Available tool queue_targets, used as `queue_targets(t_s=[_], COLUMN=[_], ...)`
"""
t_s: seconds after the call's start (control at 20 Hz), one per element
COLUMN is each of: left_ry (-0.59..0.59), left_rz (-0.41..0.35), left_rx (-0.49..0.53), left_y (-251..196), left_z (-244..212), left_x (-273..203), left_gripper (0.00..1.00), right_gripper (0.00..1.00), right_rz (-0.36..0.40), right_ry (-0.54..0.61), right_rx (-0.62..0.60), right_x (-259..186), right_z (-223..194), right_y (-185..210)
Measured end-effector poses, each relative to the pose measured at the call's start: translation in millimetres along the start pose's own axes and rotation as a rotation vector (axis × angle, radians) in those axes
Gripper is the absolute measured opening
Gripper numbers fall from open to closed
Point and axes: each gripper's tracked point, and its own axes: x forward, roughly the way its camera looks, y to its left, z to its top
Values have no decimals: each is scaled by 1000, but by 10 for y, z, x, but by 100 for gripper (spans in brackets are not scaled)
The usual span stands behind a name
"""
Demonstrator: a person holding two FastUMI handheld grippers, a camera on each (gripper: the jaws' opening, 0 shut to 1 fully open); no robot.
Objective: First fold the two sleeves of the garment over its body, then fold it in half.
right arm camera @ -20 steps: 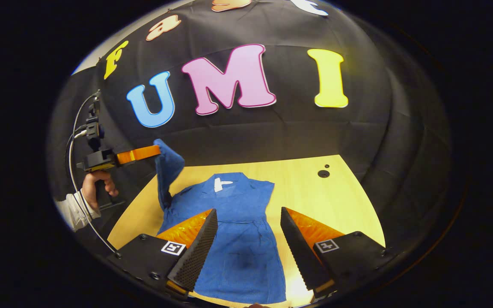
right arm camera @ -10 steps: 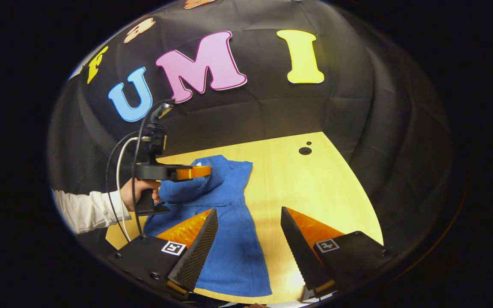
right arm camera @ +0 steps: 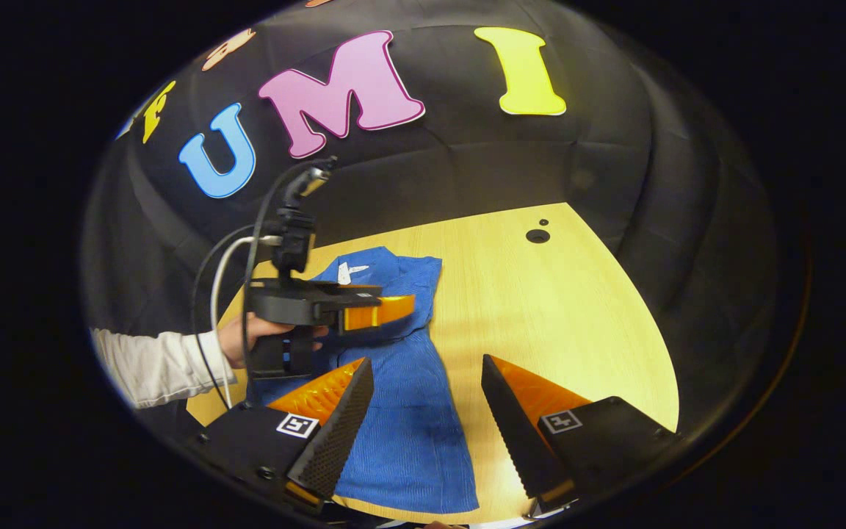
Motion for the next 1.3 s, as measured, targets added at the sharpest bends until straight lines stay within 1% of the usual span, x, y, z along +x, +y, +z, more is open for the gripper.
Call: queue_targets(t_s=[0.05,0.1,0.15,0.2,0.25,0.35,0.45,0.5,0.55,0.6,0.65,0.7,0.75,0.8,0.85,1.0,1.05,1.1,1.2,1.25,1.3], left_ry=[28,28,26,17,21,73,142,165,202,238,265,279,321,367,399,469,492,518,554,540,553], left_rz=[23,46,64,93,136,213,275,302,319,343,354,360,382,412,420,398,406,414,413,417,419], left_rx=[4,2,-9,-31,-65,-176,-334,-418,-499,-566,-610,-616,-594,-567,-556,-590,-588,-580,-562,-561,-574], left_y=[57,98,126,163,238,390,503,532,556,569,553,558,601,667,669,604,602,599,556,572,573], left_z=[-128,-267,-429,-606,-851,-1511,-2205,-2500,-2782,-3051,-3228,-3295,-3382,-3483,-3576,-3775,-3895,-3972,-4058,-4037,-4060], left_x=[-262,-556,-859,-1193,-1502,-2029,-2400,-2502,-2588,-2648,-2697,-2723,-2736,-2764,-2766,-2679,-2682,-2698,-2712,-2701,-2705], left_gripper=[86,86,84,86,86,86,85,86,86,86,86,86,86,85,85,85,85,85,86,85,85], right_gripper=[94,94,94,94,94,95,95,95,90,95,95,95,95,95,95,96,92,95,95,95,95], right_rz=[-6,-11,-17,-24,-34,-51,-85,-110,-130,-165,-199,-217,-228,-240,-253,-283,-284,-289,-297,-301,-305], right_ry=[14,30,47,68,92,137,207,255,293,330,367,405,436,454,462,509,519,529,548,558,565], right_rx=[-2,-4,-7,-13,-23,-35,-43,-50,-52,-55,-58,-62,-62,-67,-74,-57,-50,-54,-63,-63,-62], right_x=[28,40,55,59,43,14,-22,-63,-102,-125,-147,-161,-169,-171,-176,-199,-207,-225,-247,-259,-261], right_z=[-67,-142,-236,-335,-459,-734,-1117,-1325,-1511,-1666,-1822,-1955,-2077,-2134,-2163,-2312,-2352,-2381,-2449,-2487,-2516], right_y=[1,6,15,21,22,30,-9,-51,-74,-123,-194,-236,-240,-239,-255,-341,-362,-390,-437,-452,-464])
